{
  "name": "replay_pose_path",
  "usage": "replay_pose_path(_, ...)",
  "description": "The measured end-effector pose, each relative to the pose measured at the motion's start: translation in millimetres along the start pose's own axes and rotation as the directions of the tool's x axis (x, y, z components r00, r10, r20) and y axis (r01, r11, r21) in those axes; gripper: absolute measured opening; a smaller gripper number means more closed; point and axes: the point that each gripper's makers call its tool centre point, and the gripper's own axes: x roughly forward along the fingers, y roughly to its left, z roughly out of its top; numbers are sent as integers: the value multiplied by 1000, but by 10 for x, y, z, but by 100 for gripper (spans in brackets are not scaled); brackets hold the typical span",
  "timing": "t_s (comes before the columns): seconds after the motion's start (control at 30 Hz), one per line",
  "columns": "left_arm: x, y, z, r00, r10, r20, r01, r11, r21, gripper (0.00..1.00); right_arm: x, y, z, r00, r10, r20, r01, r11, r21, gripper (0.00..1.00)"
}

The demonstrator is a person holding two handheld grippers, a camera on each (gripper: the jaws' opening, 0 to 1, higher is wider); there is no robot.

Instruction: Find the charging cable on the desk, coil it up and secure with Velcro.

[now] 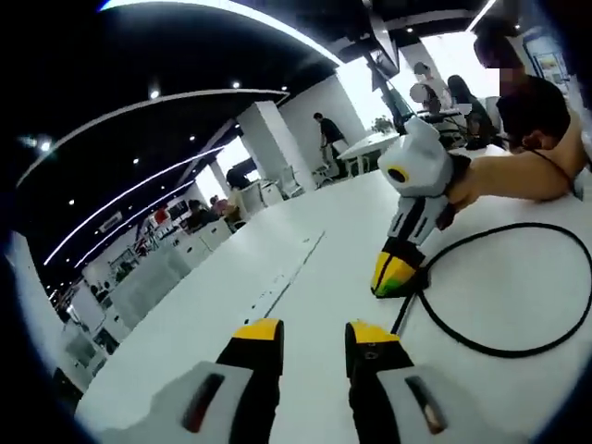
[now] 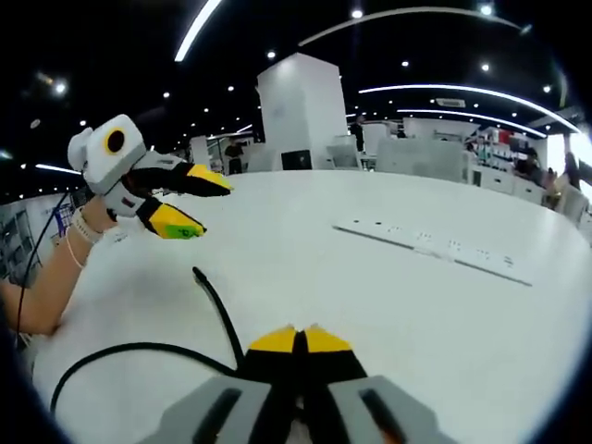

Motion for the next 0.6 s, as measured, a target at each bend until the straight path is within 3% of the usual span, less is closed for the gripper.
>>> replay_pose_path(0.07, -7, 106, 42, 997, 61, 45, -58, 997, -53, 31, -3, -2, -2, 1000, 3, 3, -3, 1000, 5, 2)
replay_pose_path(0.17, -70, 324, 86, 972, 196, 126, -168, 964, -205, 35, -4, -3, -2, 1000, 4, 6, -4, 1000, 9, 2)
replay_pose_path(0.23, -172, 489, 141, 928, 310, 206, -216, 899, -381, 37, -4, -1, -1, 1000, 2, 4, -2, 1000, 5, 2)
replay_pose_path(0.27, -225, 557, 130, 907, 361, 216, -231, 857, -460, 38, -4, 0, -1, 1000, 1, 3, -1, 1000, 2, 2)
replay_pose_path(0.3, -267, 610, 76, 894, 402, 197, -262, 827, -497, 40, -4, 0, -1, 1000, -1, 1, 1, 1000, 0, 2)
replay_pose_path(0.33, -301, 668, -6, 878, 454, 152, -303, 773, -557, 42, -2, -2, 1, 1000, -2, 0, 2, 1000, -3, 2)
replay_pose_path(0.4, -316, 692, -75, 868, 483, 116, -331, 737, -590, 48, -3, -3, 2, 1000, -4, -1, 4, 1000, -6, 2)
replay_pose_path(0.5, -373, 769, -183, 803, 593, 60, -404, 616, -676, 51, -7, -6, -1, 1000, -10, 4, 10, 1000, -3, 2)
replay_pose_path(0.6, -392, 758, -195, 779, 623, 65, -404, 579, -708, 53, -5, -7, -1, 1000, -18, 2, 18, 1000, -8, 2)
